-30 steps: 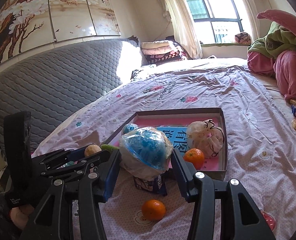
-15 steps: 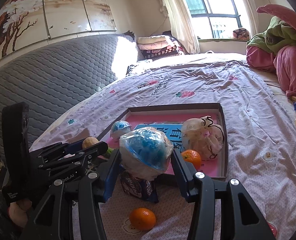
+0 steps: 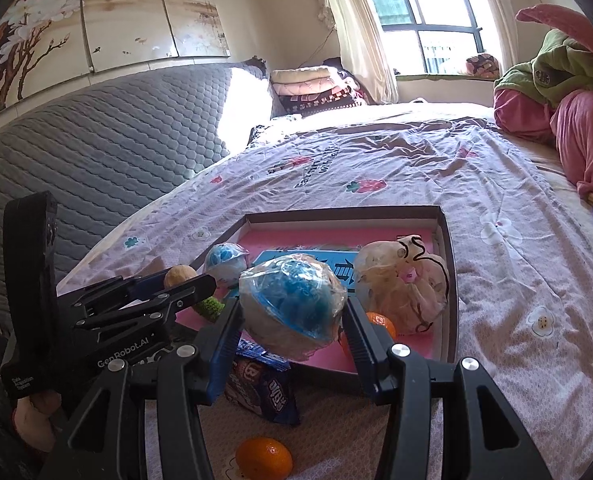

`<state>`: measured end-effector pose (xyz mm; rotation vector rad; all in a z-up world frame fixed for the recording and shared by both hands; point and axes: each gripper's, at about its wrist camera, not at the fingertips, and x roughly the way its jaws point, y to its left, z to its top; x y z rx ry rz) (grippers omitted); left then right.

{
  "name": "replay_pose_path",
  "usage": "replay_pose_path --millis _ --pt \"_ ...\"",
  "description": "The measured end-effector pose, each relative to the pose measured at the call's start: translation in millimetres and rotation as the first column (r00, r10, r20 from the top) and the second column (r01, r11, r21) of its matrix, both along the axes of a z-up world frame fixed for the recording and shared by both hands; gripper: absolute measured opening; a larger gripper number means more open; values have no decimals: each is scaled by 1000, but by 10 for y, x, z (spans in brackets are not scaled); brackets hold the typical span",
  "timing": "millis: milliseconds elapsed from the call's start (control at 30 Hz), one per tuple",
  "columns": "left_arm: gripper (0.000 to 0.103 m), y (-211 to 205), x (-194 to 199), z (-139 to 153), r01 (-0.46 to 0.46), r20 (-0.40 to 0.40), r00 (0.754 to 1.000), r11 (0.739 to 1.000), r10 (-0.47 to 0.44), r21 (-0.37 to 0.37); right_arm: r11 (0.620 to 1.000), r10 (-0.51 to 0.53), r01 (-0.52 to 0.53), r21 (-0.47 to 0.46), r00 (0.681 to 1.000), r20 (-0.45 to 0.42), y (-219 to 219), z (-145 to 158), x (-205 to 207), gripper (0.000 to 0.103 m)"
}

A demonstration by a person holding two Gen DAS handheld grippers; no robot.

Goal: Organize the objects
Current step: 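Lower the walnut over the tray box with the left tool while the right tool lowers the bag ball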

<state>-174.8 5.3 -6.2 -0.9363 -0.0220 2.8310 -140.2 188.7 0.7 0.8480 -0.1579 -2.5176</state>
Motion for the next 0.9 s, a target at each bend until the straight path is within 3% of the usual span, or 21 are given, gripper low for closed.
replay_pose_path --millis 900 --pt "35 -17 -315 63 -18 26 999 1000 18 18 999 -5 7 32 998 -67 -29 112 -231 52"
